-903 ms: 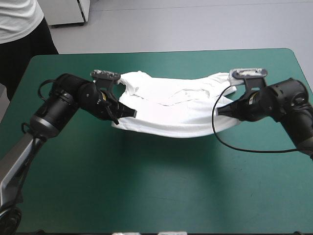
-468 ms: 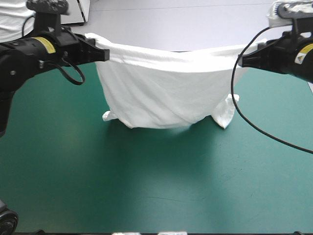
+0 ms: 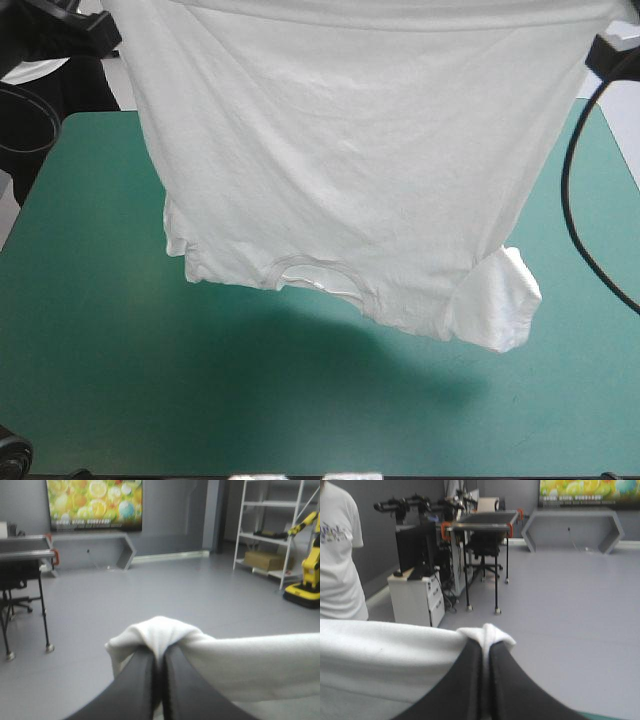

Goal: Fold the cloth

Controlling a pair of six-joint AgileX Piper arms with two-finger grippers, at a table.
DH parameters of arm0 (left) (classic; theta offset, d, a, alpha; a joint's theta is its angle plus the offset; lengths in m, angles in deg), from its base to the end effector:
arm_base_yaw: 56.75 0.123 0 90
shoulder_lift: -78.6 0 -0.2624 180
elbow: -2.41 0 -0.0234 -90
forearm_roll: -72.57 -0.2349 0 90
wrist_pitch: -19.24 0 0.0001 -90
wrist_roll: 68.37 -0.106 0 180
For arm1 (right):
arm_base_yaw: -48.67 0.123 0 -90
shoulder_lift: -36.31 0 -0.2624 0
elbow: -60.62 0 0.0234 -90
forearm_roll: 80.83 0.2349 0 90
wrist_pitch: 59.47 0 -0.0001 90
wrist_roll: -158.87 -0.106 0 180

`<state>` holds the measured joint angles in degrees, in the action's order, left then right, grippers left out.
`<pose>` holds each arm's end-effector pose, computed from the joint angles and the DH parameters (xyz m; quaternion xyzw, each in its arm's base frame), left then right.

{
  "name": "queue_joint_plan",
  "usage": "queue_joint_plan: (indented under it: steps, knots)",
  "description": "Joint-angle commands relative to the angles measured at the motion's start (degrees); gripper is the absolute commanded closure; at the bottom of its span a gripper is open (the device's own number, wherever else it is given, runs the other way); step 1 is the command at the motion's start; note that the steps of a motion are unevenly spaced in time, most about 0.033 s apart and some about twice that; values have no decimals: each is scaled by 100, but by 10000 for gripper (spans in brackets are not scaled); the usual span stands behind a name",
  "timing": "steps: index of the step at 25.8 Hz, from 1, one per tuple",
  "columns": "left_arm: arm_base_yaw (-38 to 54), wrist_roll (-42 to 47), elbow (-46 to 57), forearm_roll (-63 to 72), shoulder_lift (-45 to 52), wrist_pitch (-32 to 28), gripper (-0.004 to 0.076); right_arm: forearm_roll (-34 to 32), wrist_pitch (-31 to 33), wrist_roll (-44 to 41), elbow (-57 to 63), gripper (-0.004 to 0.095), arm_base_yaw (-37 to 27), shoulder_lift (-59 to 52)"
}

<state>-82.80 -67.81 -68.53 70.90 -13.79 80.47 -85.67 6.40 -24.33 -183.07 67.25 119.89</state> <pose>0.1631 -0.0767 0.6258 0.1409 0.6453 -0.1594 0.7337 0.1296 0.0349 0.6205 -0.0746 0.6760 0.1001 0.7263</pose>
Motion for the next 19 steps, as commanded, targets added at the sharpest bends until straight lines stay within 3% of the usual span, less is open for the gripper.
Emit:
queue_joint_plan:
  steps: [1, 10, 12, 14, 15, 19]
  knots:
    - [-5, -175, -203, 288, 144, -829, 734, 24, -695, 81, -352, 922, 6, -10]
    - [-5, -204, -203, -104, -385, -895, 734, -122, -648, 81, -350, 923, 6, 709]
    - [5, -168, -203, -665, -750, -1122, 734, -493, -965, 81, -350, 923, 6, 1147]
    - [5, 173, -203, -1252, -1127, -1698, 734, -928, -1632, -61, -350, 923, 6, 1535]
    - [5, 380, -203, -1546, -1338, -2210, 734, -1215, -2277, -308, -350, 923, 6, 1786]
    - [132, 396, -203, -1708, -1646, -3265, 734, -1713, -3331, -605, -350, 923, 6, 2145]
